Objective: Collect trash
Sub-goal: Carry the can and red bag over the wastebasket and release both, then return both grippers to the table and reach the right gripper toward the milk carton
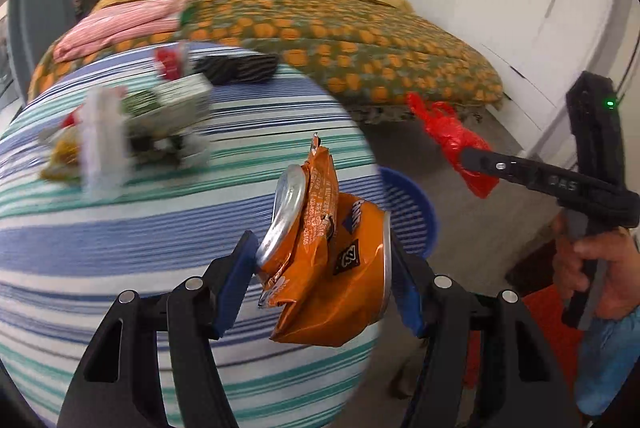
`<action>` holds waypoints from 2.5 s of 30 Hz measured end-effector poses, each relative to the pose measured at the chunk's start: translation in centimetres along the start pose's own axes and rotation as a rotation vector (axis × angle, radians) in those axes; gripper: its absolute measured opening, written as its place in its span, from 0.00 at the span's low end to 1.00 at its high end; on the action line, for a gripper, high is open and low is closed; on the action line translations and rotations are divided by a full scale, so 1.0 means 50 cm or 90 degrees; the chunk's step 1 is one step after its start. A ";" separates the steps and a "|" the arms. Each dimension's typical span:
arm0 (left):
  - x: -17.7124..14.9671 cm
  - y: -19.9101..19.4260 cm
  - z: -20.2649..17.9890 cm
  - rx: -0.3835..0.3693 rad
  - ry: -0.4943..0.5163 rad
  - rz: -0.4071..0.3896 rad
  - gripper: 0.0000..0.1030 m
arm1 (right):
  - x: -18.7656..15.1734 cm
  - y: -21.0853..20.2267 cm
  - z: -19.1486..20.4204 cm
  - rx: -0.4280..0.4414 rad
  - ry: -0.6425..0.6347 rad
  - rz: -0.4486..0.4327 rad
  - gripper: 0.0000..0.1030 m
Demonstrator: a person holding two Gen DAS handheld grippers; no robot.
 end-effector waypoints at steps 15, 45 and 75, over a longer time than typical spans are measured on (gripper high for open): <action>0.177 0.328 -0.290 -0.035 0.074 0.089 0.64 | 0.035 0.048 -0.352 -0.038 0.135 0.028 0.36; 0.132 0.206 -0.239 -0.042 0.064 0.018 0.92 | 0.080 0.036 -0.401 -0.152 0.172 -0.064 0.86; -0.061 -0.022 0.603 0.273 -0.303 0.026 0.95 | 0.212 0.462 0.409 -0.102 -0.316 0.118 0.92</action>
Point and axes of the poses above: each gripper's, at about its wrist camera, not at the fingertips, and y roughly the way its jaws point, z to its left, x to its top, the point moved 6 cm from there along y, roughly the way its jaws point, and after that the axes turned 15 degrees about z, right-handed, at the moved point
